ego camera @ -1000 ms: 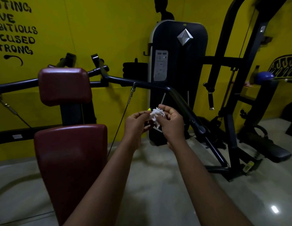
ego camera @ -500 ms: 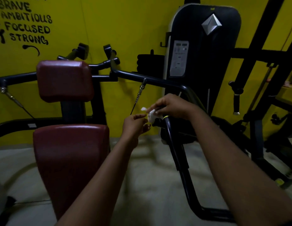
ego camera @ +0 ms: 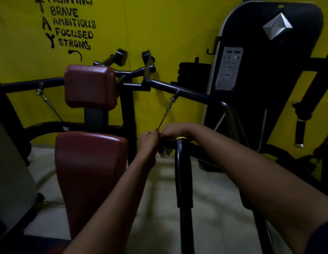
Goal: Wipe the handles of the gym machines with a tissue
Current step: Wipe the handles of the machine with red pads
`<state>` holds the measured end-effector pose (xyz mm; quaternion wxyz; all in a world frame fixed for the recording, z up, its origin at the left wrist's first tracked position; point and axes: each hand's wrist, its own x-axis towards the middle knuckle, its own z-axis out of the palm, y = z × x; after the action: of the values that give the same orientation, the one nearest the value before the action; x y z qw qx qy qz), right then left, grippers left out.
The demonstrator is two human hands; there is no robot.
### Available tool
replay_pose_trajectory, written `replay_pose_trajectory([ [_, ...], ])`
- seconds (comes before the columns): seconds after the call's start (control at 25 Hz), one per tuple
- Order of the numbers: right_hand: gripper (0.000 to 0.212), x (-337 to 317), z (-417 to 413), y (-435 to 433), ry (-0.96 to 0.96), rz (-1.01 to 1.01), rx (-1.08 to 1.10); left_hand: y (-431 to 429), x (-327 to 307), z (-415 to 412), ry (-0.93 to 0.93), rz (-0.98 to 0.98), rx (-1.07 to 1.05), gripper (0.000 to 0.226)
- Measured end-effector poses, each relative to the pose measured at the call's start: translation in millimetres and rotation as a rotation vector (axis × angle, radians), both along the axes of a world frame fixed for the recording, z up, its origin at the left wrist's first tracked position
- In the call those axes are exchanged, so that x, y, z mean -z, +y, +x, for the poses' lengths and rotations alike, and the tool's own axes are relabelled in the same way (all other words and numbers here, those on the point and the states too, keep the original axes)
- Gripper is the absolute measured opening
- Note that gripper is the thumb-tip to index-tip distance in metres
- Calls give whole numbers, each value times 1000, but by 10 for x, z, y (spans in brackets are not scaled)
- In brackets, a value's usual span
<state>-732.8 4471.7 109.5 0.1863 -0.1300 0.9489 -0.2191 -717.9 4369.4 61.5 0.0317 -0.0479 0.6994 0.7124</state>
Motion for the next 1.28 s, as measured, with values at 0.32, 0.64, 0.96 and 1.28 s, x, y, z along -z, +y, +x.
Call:
replay_pose_trajectory([
  [0.32,20,416,339,781,500,-632,51,32,2,143,116,52,21,14],
  [0.64,33,844,573,856,1140,-169,-437,30,-52,254,205,15,10,40],
  [0.96,28,883,613,671,1344,-164,-254,-85,-81,127,227,-156,150,12],
  [1.28,27,1005,668,770,1332,-238,-83,-326,-86,46,191,-212,413,17],
])
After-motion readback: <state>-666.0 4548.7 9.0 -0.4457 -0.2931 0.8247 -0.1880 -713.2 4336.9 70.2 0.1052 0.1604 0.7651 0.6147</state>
